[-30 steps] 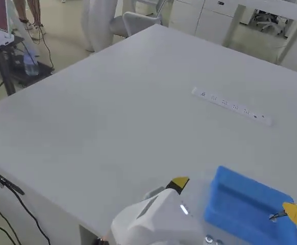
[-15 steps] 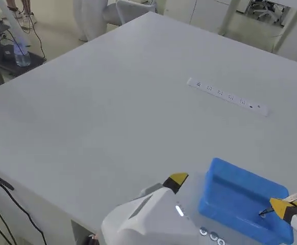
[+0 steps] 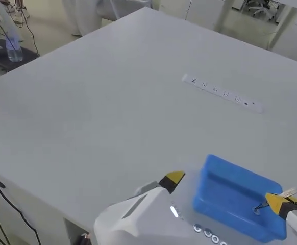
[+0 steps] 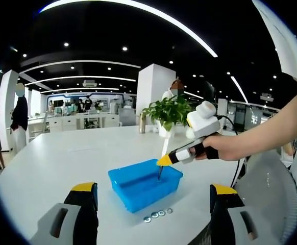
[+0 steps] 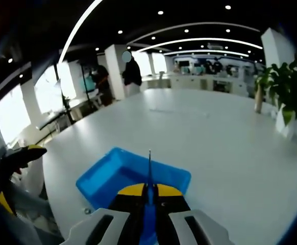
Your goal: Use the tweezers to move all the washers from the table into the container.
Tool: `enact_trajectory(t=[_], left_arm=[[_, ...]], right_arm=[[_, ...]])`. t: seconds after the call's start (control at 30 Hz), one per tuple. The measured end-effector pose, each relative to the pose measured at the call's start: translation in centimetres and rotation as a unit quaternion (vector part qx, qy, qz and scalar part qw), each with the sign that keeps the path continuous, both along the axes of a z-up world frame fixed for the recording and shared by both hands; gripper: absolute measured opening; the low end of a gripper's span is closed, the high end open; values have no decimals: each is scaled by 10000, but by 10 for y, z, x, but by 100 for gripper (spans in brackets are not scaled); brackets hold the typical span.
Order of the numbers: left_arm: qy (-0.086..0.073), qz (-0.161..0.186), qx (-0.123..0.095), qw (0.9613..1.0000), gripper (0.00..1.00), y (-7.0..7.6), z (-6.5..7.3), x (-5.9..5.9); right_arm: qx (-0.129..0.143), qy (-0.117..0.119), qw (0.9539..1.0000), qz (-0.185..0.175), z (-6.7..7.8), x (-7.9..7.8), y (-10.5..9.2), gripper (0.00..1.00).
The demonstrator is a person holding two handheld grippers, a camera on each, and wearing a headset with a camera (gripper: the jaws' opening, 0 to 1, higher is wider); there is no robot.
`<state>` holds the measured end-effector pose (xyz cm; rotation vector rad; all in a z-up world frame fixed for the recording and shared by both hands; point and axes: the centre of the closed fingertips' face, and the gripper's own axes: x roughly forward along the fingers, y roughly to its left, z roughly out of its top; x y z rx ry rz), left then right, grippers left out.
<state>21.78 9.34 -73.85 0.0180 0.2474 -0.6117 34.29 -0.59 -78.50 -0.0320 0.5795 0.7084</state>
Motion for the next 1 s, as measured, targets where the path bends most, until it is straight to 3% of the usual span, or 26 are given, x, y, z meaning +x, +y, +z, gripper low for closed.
enact_trajectory(t=[0.17, 0.33, 0.43, 0.5, 0.8, 1.0], left_arm=[[15, -33, 63, 10000, 91, -1, -1, -1], [34, -85, 91, 9999, 90, -2, -2, -2], [44, -100, 118, 9999, 90, -3, -3, -2], [47, -116, 117, 9999, 90, -3, -3, -2], [83, -93, 147, 9998, 89, -2, -5, -2], [115, -88, 178, 9997, 88, -1, -7, -2]], right_arm=[[296, -148, 9985, 443, 29, -31, 17, 2], [464, -139, 9939, 989, 43, -71, 40, 2], [453, 44, 9913, 1234, 36, -87, 48, 2], [339, 124, 9909, 1298, 23, -90, 50, 2], [292, 483, 9902, 1278, -12, -86, 45, 3], [101, 506, 9883, 1432, -23, -93, 49, 3]])
